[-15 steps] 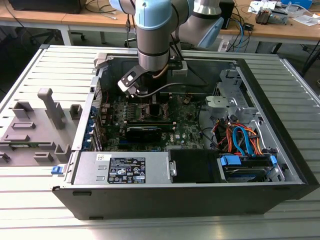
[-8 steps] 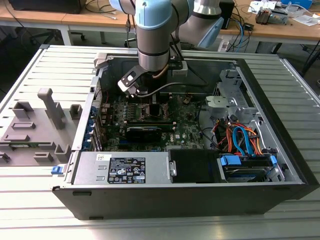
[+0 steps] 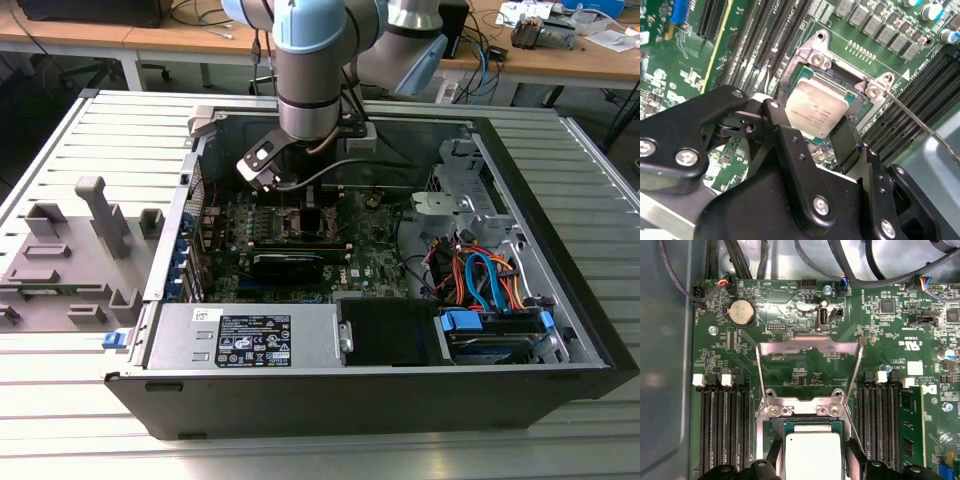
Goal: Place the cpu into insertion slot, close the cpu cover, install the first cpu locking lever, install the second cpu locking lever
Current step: 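Place the cpu into insertion slot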
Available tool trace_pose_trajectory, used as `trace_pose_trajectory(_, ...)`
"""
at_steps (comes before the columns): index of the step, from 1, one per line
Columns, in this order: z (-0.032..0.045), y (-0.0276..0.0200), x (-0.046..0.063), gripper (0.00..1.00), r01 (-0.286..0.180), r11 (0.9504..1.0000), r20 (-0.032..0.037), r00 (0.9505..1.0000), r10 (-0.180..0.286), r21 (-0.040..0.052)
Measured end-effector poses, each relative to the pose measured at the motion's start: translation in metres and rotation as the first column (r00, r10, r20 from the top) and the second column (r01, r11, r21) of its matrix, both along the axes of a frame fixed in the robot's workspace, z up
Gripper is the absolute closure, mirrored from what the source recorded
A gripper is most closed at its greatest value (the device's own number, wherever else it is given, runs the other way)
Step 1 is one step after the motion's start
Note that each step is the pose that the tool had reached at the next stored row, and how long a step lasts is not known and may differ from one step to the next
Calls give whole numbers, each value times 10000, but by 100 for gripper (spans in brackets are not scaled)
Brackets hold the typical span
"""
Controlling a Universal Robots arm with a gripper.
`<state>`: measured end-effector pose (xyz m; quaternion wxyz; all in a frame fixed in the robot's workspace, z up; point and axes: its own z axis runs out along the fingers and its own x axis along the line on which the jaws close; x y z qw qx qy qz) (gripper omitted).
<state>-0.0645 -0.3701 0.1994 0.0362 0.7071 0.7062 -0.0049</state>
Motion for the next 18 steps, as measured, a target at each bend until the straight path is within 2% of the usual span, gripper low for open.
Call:
trace_pose_trajectory(2, 0, 2, 14, 38, 1, 10000, -26, 10000, -1, 93)
trace_pose_trajectory(6, 0, 8, 39, 38, 2, 9998, -57, 10000, -1, 211)
trace_pose_trajectory(12, 3, 12, 85, 38, 5, 9997, -93, 10000, -2, 261)
trace_pose_trajectory(18, 91, 12, 86, 38, 2, 9997, -91, 10000, 1, 264)
